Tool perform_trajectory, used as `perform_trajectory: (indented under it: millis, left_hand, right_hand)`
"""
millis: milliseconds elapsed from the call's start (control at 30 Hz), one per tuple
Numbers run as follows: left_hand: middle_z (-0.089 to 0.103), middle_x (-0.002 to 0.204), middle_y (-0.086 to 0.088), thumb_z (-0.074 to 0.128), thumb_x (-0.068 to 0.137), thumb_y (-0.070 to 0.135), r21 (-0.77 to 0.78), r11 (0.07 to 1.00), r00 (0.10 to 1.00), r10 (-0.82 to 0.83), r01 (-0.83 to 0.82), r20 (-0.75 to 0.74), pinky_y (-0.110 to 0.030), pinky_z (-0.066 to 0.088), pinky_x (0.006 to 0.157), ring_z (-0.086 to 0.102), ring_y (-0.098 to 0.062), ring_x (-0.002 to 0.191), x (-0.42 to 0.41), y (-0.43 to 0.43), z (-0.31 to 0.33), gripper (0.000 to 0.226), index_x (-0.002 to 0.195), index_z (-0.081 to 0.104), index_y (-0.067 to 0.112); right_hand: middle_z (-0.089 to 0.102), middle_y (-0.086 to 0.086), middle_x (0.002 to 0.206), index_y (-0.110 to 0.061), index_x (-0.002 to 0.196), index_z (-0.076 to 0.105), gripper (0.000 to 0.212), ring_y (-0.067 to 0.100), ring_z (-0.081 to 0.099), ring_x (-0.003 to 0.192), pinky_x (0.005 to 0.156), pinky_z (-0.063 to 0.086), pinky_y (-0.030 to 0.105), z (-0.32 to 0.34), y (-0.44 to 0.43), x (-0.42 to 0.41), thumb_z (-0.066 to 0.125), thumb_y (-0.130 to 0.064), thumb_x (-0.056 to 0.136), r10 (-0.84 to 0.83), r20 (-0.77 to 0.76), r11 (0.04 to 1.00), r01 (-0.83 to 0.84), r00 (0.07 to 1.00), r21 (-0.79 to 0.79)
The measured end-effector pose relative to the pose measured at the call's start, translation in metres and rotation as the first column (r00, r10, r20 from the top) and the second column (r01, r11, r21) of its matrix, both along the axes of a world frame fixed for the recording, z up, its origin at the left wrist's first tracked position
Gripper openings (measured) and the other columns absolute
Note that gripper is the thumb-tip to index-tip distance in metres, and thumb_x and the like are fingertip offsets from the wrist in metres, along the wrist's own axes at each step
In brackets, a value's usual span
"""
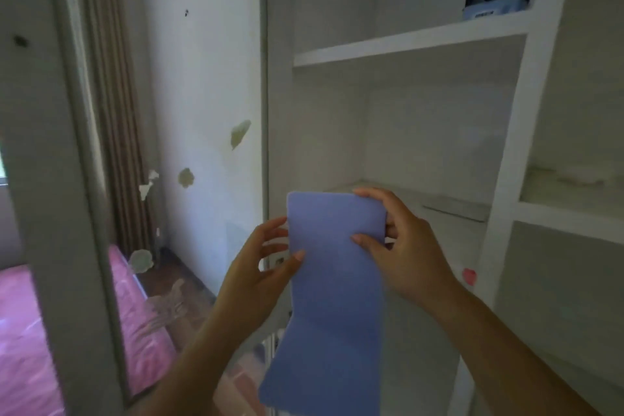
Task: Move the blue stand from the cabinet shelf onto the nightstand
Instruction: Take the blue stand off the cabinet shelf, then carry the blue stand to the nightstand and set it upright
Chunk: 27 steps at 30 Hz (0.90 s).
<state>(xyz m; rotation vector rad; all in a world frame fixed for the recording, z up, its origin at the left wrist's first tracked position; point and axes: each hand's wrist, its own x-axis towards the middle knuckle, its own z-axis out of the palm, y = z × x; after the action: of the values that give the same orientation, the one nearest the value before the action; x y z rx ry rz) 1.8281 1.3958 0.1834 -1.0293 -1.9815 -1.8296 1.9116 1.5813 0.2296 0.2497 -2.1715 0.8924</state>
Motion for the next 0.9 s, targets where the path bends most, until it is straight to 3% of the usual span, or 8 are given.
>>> perform_trajectory:
  millis: [167,267,367,467,533,667,833,900]
  left_hand:
    - [0.059,0.116,0.01,0.06,0.071,0.043,-0.074,0.988,0.98,0.142,-0.132,0.139,-0.011,0.049,0.077,0.058,-0.002,0.102,0.038,-0.05,-0.056,0.047,0.117,0.049,0.037]
    - [0.06,0.116,0.008,0.065,0.075,0.053,-0.068,0.985,0.947,0.168,-0.156,0.274,-0.029,0.053,0.083,0.06,-0.014,0.106,0.06,-0.08,-0.091,0.045,0.116,0.051,0.04]
    - [0.062,0.116,0.0,0.068,0.073,0.046,-0.068,0.983,0.903,0.185,-0.172,0.389,-0.051,0.052,0.087,0.061,-0.022,0.107,0.08,-0.107,-0.121,0.047,0.117,0.053,0.038]
    - [0.064,0.112,-0.006,0.072,0.077,0.03,-0.034,0.97,0.844,0.226,-0.24,0.487,-0.057,0.051,0.086,0.064,-0.028,0.103,0.094,-0.131,-0.145,0.043,0.118,0.056,0.029]
    - [0.066,0.109,0.0,0.072,0.076,0.029,-0.041,0.956,0.81,0.269,-0.29,0.522,-0.051,0.055,0.082,0.066,-0.025,0.101,0.101,-0.151,-0.157,0.039,0.112,0.059,0.033]
    - [0.064,0.1,0.026,0.064,0.07,0.033,-0.119,0.912,0.782,0.399,-0.393,0.479,-0.018,0.053,0.072,0.064,-0.001,0.095,0.114,-0.202,-0.164,0.041,0.11,0.054,0.037]
    - [0.064,0.106,0.018,0.069,0.075,0.04,-0.199,0.84,0.7,0.533,-0.504,0.475,-0.036,0.054,0.084,0.063,-0.01,0.102,0.138,-0.293,-0.18,0.043,0.115,0.054,0.038]
    - [0.063,0.108,0.02,0.066,0.071,0.05,-0.243,0.801,0.659,0.592,-0.547,0.465,-0.035,0.052,0.086,0.061,-0.008,0.104,0.151,-0.336,-0.188,0.048,0.116,0.052,0.043]
  right_hand:
    - [0.052,-0.042,0.106,-0.053,0.113,0.041,0.043,-0.019,0.05,0.099,0.082,0.042,0.005,-0.065,-0.04,0.012,0.063,-0.031,0.083,0.157,0.11,0.985,-0.148,0.982,-0.09]
    - [0.052,-0.042,0.107,-0.05,0.117,0.041,0.043,-0.022,0.048,0.098,0.081,0.041,0.002,-0.103,-0.065,0.018,0.06,-0.032,0.083,0.204,0.176,0.976,-0.187,0.963,-0.108]
    - [0.058,-0.018,0.107,-0.036,0.124,0.046,0.045,-0.006,0.054,0.095,0.081,0.044,0.009,-0.129,-0.092,0.022,0.061,-0.017,0.086,0.246,0.287,0.966,-0.21,0.926,-0.149]
    - [0.059,-0.014,0.104,-0.033,0.124,0.048,0.043,0.003,0.056,0.095,0.083,0.045,0.017,-0.141,-0.121,0.026,0.059,-0.015,0.086,0.278,0.348,0.958,-0.235,0.895,-0.162]
    - [0.06,-0.015,0.099,-0.036,0.122,0.049,0.041,0.001,0.057,0.089,0.081,0.046,0.015,-0.147,-0.141,0.027,0.058,-0.016,0.087,0.306,0.366,0.951,-0.262,0.879,-0.164]
    - [0.053,-0.033,0.096,-0.046,0.118,0.045,0.043,-0.017,0.052,0.089,0.079,0.043,0.004,-0.159,-0.188,0.023,0.056,-0.018,0.088,0.377,0.386,0.926,-0.343,0.842,-0.155]
    - [0.051,-0.026,0.107,-0.052,0.117,0.043,0.045,-0.006,0.049,0.101,0.088,0.04,0.014,-0.179,-0.285,0.017,0.057,-0.021,0.087,0.443,0.42,0.886,-0.457,0.792,-0.072]
    - [0.051,-0.04,0.101,-0.054,0.117,0.039,0.046,-0.015,0.048,0.098,0.083,0.038,0.005,-0.185,-0.332,0.015,0.057,-0.025,0.086,0.483,0.419,0.861,-0.503,0.769,-0.07]
